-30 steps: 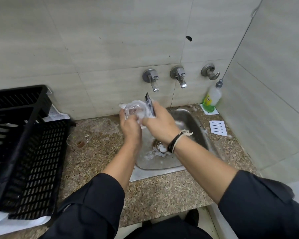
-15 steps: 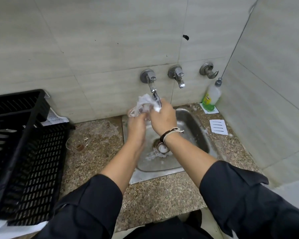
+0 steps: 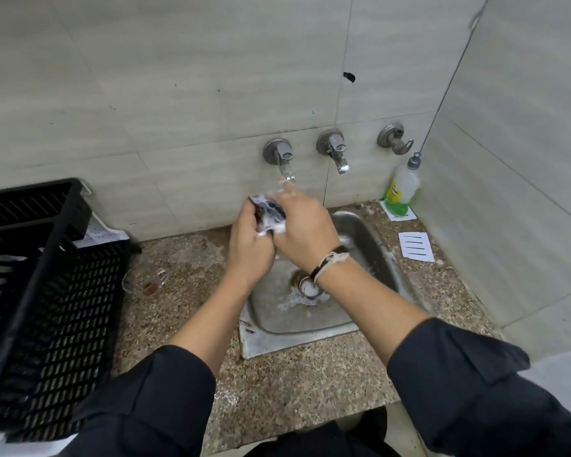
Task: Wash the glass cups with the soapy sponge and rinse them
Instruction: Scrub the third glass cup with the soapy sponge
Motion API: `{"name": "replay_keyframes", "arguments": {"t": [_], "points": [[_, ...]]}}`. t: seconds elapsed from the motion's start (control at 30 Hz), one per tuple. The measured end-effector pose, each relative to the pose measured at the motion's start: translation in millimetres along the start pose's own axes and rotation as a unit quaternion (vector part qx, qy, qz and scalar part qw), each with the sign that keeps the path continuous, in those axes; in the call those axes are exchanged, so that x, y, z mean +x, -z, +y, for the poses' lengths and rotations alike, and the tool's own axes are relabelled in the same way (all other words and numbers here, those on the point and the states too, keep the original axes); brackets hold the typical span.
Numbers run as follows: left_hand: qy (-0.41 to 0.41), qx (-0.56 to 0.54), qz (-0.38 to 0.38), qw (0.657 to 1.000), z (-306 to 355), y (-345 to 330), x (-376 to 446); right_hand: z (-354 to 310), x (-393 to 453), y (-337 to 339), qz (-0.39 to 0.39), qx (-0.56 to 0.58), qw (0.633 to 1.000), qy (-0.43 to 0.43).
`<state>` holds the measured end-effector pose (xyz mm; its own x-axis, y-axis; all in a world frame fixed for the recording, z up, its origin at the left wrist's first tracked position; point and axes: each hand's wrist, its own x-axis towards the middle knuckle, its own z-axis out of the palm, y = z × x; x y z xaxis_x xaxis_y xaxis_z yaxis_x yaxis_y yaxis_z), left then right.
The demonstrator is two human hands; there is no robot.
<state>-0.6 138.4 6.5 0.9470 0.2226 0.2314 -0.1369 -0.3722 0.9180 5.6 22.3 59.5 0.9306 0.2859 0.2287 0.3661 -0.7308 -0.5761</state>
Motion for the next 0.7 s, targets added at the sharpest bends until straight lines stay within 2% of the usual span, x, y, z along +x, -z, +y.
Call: {"name": "replay_keyframes", "arguments": {"t": [0.1, 0.2, 0.27, 0.33, 0.43, 0.5, 0.57, 0.63, 0.7], "points": [[0.011, -0.044, 0.073, 0.996, -5, -2, -3, -7, -7, -1, -0.024, -0.069, 0.997, 0.024], [-0.031, -0.042, 0.071, 0.996, -10, -6, -10, -2, -13, -2, -0.029, -0.117, 0.992, 0.026], [-0.034, -0.033, 0.072, 0.996, -7, -11, -13, 2, -2, 1, -0.001, -0.102, 0.995, 0.001], [-0.017, -0.055, 0.099, 0.993, -8, -11, -11, -3, -4, -1, -0.013, -0.088, 0.996, 0.014], [-0.05, -0.075, 0.104, 0.991, -14, -7, -12, -2, -13, -2, -0.017, -0.06, 0.998, 0.033], [-0.033, -0.079, 0.092, 0.992, -9, -10, -14, 7, -4, 1, 0.0, -0.013, 1.0, -0.008], [0.001, -0.115, 0.133, 0.984, -3, -12, -12, 7, -4, 1, -0.012, 0.023, 0.998, -0.053], [0.001, -0.169, 0.175, 0.97, 0, -6, -5, 0, -16, -3, -0.007, 0.047, 0.996, -0.073], [-0.007, -0.18, 0.159, 0.971, 4, -5, -2, -1, -14, -2, 0.0, 0.077, 0.993, -0.088]]}}
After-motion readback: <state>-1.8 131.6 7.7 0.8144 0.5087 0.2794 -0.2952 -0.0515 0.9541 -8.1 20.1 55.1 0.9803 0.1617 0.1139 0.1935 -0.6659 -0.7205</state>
